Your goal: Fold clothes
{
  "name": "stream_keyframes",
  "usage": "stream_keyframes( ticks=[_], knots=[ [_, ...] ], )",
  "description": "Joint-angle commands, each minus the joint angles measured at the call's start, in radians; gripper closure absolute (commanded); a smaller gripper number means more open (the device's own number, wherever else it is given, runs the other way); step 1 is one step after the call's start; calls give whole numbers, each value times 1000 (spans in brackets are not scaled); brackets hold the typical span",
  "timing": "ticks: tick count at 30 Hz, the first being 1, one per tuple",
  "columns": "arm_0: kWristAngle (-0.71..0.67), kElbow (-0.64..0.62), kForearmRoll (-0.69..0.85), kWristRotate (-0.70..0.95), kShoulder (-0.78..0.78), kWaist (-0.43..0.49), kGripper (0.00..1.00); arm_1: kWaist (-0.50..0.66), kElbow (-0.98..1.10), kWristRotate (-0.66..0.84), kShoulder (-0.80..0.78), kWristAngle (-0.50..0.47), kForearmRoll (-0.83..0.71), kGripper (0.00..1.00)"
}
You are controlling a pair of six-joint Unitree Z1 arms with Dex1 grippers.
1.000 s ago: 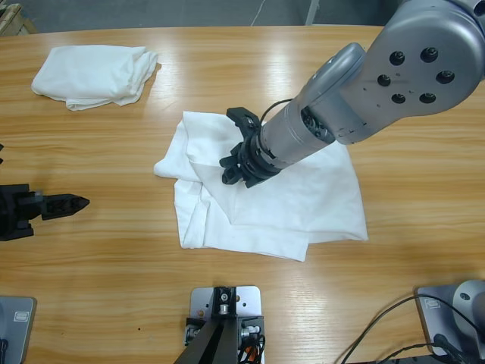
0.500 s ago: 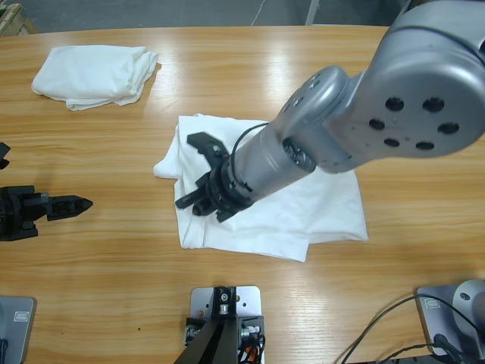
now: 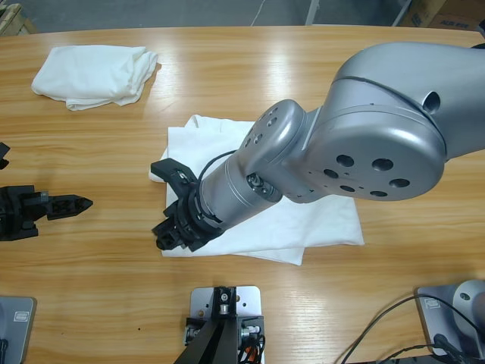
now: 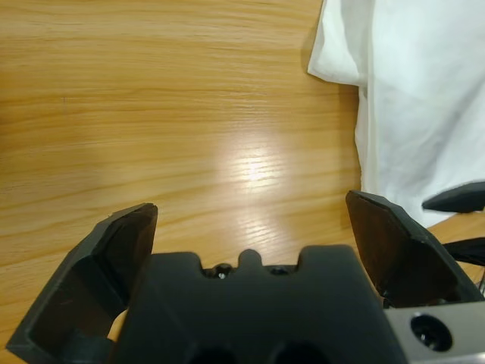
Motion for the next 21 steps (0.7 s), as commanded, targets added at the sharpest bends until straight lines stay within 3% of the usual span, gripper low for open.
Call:
stream_keyframes(
  ticks=[1, 4, 5, 6, 7, 8, 9, 10, 11, 14, 21],
  knots=[
    [-121, 0, -10, -9, 27, -14, 208, -87, 58, -48, -258, -192, 152, 20],
    [-122, -26, -3, 0, 29, -47, 257, -205, 48, -111, -419, -255, 332, 100],
    [-122, -39, -1, 8, 32, -60, 336, -243, 48, -164, -451, -288, 372, 109],
    [-122, -55, 0, 15, 40, -76, 483, -290, 43, -229, -465, -301, 419, 177],
    [-125, -78, 0, 14, 55, -97, 627, -345, 32, -281, -465, -309, 486, 407],
    [-132, -105, 2, 2, 73, -124, 670, -399, 25, -335, -463, -316, 542, 713],
    [-132, -135, 10, -8, 92, -152, 741, -447, 26, -420, -459, -318, 566, 956],
    [-131, -164, 19, -9, 110, -175, 906, -490, 21, -501, -452, -318, 590, 1000],
    [-128, -191, 32, -8, 127, -193, 1000, -525, 17, -560, -448, -319, 607, 1000],
    [-102, -248, 37, 5, 192, -250, 1000, -610, -11, -582, -405, -269, 665, 1000],
    [-97, -377, -13, -5, 441, -345, 1000, -615, -10, -600, -249, -152, 617, 1000]
  ],
)
